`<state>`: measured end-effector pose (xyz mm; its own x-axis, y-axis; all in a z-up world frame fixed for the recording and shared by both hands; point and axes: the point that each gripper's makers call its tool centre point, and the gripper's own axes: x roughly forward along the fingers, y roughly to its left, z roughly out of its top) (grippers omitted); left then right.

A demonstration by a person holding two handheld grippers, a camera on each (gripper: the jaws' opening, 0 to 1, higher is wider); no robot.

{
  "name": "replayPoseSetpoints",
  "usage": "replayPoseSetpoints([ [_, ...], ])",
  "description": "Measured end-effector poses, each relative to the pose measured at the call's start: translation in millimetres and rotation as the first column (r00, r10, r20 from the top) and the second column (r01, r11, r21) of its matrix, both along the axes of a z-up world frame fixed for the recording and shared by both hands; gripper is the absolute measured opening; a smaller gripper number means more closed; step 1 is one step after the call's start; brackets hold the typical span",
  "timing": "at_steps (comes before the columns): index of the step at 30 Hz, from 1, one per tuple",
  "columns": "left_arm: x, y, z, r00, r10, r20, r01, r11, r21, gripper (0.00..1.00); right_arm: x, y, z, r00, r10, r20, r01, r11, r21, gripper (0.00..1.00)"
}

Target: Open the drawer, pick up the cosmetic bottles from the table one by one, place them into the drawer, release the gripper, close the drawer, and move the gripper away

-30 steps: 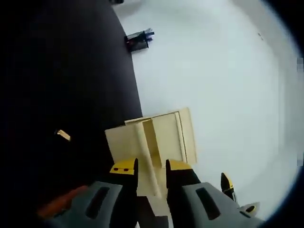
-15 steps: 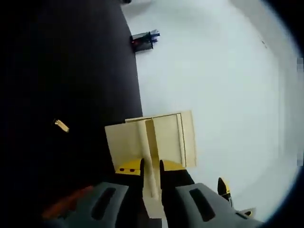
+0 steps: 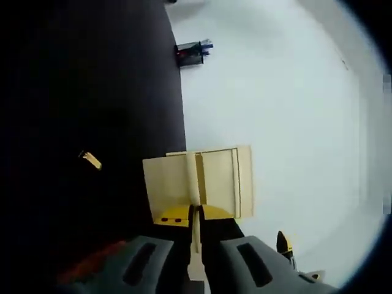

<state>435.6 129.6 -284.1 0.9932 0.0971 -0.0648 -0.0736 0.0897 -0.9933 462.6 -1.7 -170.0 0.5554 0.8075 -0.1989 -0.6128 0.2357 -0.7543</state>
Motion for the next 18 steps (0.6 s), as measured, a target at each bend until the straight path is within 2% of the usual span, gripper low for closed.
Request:
replayPoseSetpoints([
  [11,-10.1,-3.0,-1.0,1.000,-0.010,0.014,0.011,1.000,-0.026,0.08,4.8,2.8,-1.7,1.000,-0.005,0.007,0.005,1.000,-0.022,0.77],
  [18,-8.6,4.4,-0.3,1.000,-0.014,0.026,0.015,0.999,-0.041,0.07,5.0,0.0,-0.5,1.000,-0.010,0.013,0.010,1.000,-0.022,0.77],
])
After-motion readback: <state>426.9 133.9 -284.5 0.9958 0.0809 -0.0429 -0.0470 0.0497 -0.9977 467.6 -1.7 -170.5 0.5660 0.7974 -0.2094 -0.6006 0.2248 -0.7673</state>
